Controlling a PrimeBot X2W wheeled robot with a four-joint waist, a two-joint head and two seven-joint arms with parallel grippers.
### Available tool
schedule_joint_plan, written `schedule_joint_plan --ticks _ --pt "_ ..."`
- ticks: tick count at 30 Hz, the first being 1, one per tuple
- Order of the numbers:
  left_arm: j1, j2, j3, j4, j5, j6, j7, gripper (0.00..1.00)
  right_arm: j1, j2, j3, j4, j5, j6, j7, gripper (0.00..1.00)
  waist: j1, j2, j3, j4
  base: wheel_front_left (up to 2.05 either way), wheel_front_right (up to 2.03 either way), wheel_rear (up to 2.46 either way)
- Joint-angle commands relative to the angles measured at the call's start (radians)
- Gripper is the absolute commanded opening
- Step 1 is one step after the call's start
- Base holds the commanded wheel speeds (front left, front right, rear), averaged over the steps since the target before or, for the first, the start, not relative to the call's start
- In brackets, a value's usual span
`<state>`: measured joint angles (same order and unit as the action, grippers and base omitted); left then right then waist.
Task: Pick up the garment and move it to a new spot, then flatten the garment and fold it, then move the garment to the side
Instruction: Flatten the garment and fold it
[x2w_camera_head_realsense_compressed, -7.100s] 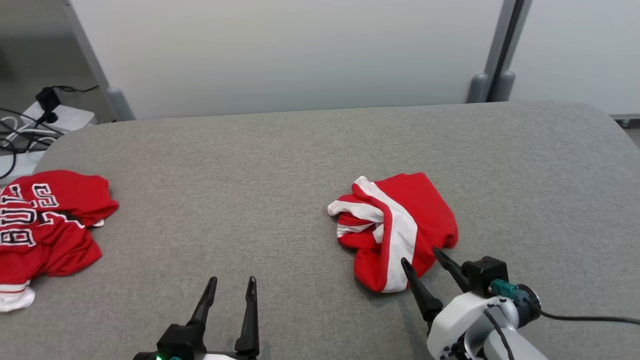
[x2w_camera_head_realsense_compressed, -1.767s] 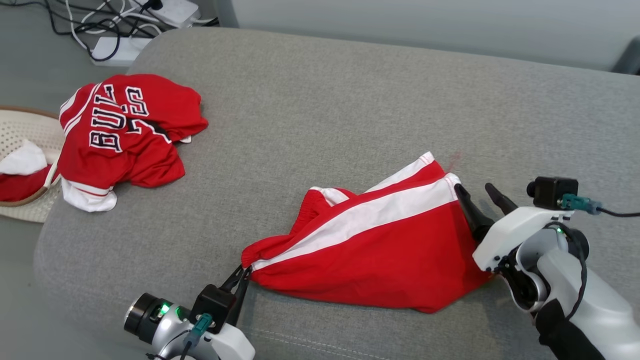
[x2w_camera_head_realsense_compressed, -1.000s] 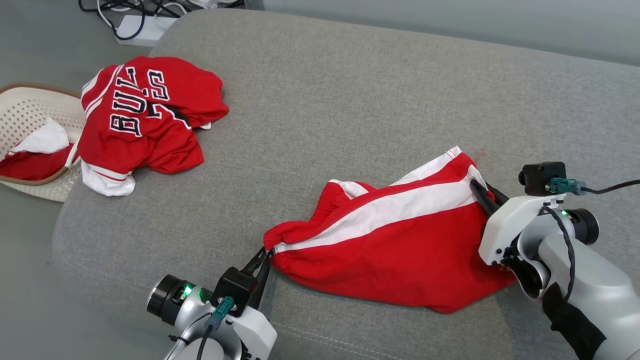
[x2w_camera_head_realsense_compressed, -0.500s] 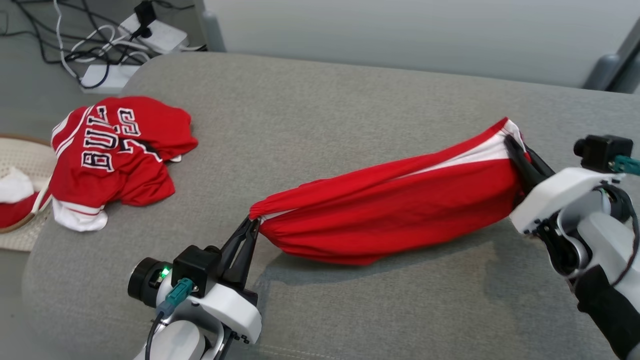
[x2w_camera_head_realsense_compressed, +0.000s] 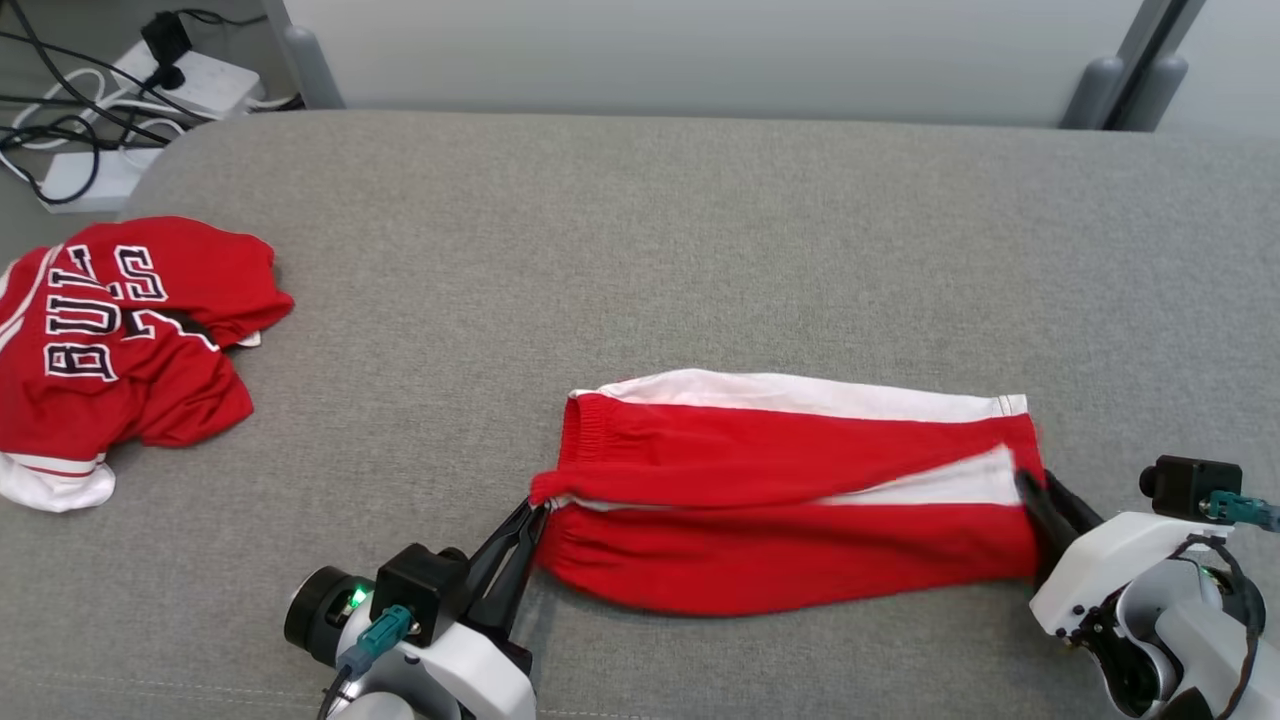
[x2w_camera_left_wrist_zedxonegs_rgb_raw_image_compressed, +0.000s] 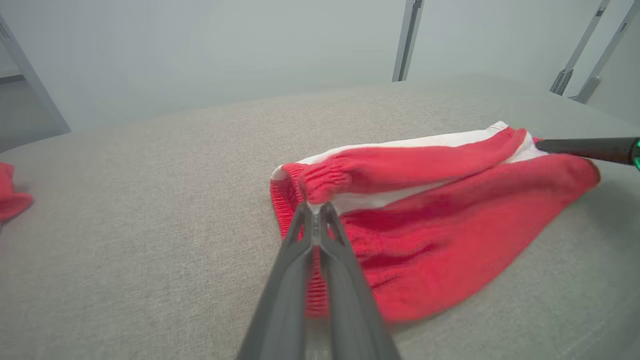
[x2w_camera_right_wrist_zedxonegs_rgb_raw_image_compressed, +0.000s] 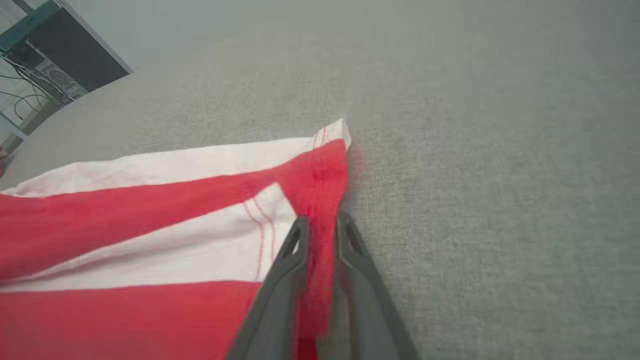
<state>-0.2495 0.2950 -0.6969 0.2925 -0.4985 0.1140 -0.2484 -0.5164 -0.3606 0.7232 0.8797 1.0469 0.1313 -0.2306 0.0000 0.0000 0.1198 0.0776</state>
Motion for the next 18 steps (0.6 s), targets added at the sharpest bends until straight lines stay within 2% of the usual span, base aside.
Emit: schedule_joint_plan --ticks 1,8,18 --pt "-0.039 0.014 0.045 -0.009 0.008 -0.002 -0.013 0.0 0.019 -0.016 0.0 0.002 -0.01 -0.001 -0.02 1.0 0.0 0.0 0.021 -0.011 0.0 0.0 0.0" --pt "-0.045 -0.004 0.062 0.013 0.025 -0.022 -0.013 0.0 0.034 0.005 -0.021 -0.002 -0.026 -0.001 -0.029 1.0 0.0 0.0 0.022 -0.013 0.0 0.0 0.0" --pt "-0.03 -0.023 0.09 0.023 0.045 -0.037 -0.013 0.0 0.046 0.016 -0.03 -0.076 -0.046 -0.001 -0.031 1.0 0.0 0.0 0.014 -0.002 0.0 0.0 0.0"
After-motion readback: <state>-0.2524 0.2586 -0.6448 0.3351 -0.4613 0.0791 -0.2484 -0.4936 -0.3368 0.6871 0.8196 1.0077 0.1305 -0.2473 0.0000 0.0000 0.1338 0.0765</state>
